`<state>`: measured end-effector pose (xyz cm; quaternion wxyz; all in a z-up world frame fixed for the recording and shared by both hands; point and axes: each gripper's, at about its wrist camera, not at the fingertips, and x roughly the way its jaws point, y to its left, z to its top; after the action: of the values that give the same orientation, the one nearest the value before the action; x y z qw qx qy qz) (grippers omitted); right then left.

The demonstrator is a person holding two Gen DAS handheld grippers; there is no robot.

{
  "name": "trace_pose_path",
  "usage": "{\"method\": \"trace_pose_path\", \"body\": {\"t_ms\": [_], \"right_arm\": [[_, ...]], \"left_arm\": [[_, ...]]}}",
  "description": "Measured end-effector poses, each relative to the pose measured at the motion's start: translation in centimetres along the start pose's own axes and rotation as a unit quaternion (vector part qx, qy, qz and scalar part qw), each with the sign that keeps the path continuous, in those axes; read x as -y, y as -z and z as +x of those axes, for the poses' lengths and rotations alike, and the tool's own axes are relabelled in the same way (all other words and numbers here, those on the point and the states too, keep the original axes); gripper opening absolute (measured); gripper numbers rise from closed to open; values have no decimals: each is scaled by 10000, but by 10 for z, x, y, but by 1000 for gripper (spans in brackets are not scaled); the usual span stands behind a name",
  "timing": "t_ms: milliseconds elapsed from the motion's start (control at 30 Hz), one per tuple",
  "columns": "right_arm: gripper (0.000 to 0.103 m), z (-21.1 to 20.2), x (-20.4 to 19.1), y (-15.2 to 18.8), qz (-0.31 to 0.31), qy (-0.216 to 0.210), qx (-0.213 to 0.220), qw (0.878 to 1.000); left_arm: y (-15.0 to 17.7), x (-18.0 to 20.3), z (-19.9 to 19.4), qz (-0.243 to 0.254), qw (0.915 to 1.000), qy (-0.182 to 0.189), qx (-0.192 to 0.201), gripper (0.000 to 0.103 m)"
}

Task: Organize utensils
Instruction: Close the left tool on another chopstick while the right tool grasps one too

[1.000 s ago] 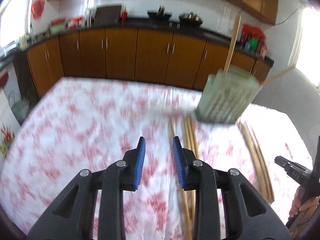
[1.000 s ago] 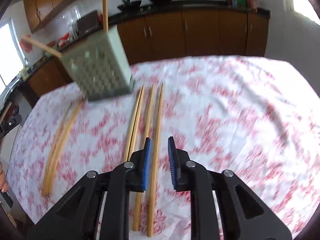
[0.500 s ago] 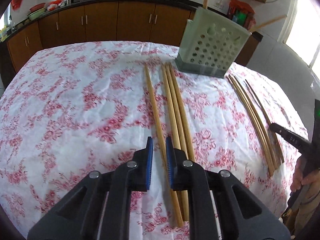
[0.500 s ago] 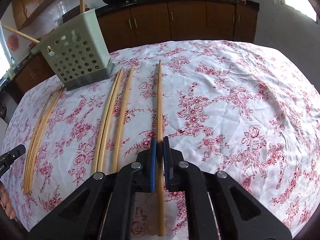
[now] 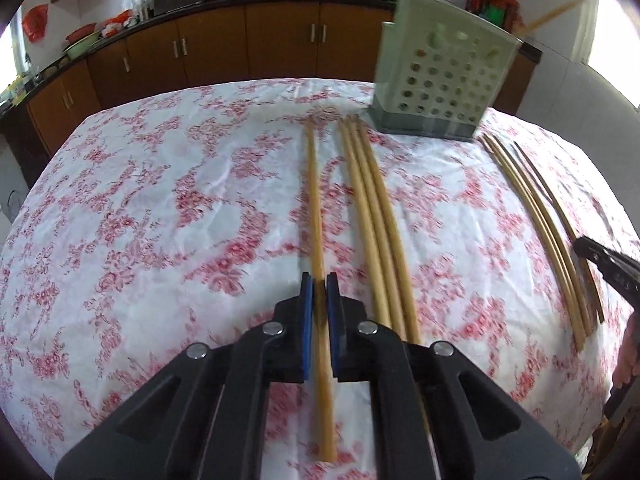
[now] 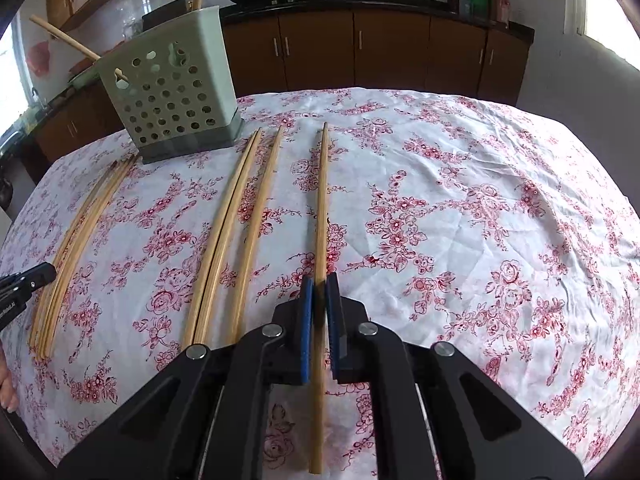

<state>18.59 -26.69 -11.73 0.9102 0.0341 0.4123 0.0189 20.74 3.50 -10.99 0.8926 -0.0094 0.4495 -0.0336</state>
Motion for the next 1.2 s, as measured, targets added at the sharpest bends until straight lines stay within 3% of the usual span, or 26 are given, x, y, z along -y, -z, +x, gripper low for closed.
{"method": "trace_pose_path", "body": {"t_ms": [233,1200], "right_arm": [[8,10,12,-13,250,119,64,9996],[8,10,12,-13,277,94,64,9996]], "left_arm": [[-14,-27,8,-358,9993,-124,75,9],[-10,-31,9,-469,9987,3,212,11]]}}
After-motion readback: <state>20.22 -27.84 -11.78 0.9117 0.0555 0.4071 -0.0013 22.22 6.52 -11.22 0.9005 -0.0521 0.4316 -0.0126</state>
